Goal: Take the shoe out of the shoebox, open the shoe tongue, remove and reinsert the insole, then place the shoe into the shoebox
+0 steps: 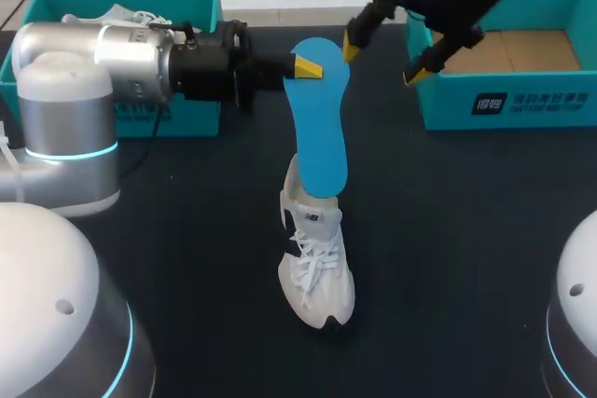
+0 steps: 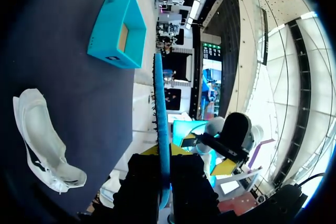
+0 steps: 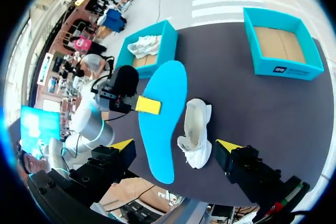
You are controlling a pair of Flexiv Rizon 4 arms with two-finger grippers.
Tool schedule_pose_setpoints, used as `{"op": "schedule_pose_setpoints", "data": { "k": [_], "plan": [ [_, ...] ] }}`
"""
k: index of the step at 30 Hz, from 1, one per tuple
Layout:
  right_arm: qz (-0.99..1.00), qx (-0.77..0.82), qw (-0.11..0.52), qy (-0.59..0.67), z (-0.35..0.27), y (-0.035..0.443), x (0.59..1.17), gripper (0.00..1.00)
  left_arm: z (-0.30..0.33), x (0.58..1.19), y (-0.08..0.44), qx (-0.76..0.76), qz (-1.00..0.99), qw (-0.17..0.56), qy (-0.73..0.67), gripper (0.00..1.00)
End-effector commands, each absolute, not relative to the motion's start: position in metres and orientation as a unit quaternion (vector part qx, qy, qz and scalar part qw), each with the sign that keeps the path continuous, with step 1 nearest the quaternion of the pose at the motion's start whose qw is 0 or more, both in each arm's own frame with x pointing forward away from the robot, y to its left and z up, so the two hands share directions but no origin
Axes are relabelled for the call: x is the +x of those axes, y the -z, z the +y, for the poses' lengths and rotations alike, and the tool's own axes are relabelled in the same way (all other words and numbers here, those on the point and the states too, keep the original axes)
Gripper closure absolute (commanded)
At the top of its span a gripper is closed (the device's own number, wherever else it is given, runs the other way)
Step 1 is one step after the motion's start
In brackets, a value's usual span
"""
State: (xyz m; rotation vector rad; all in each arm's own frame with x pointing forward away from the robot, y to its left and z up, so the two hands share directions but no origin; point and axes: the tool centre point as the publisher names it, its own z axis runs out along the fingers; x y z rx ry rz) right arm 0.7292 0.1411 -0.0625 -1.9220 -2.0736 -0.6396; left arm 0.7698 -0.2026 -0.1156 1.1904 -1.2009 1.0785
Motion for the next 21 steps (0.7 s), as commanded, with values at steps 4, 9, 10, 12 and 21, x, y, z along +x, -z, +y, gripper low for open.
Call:
{"op": "schedule_pose_setpoints", "data": {
  "k": [4,9,10,12,21],
  "plan": [
    [-0.723,-0.690,0.008,0.033,0.179,0.059,0.745,0.00,-0.202,0.769,0.116,0.501,-0.505,0.537,-0.453,1.00],
    [-0.716,-0.697,-0.038,0.017,0.185,0.055,0.735,0.00,-0.202,0.769,0.116,0.501,-0.505,0.537,-0.453,1.00],
    [-0.710,-0.703,-0.045,0.012,0.186,0.055,0.734,0.00,-0.202,0.769,0.116,0.501,-0.505,0.537,-0.453,1.00],
    [-0.701,-0.711,-0.060,0.001,0.188,0.055,0.731,0.00,-0.202,0.769,0.116,0.501,-0.505,0.537,-0.453,1.00],
    [-0.704,-0.706,-0.075,0.000,0.189,0.055,0.726,0.00,-0.202,0.769,0.116,0.501,-0.505,0.537,-0.453,1.00]
  ]
}}
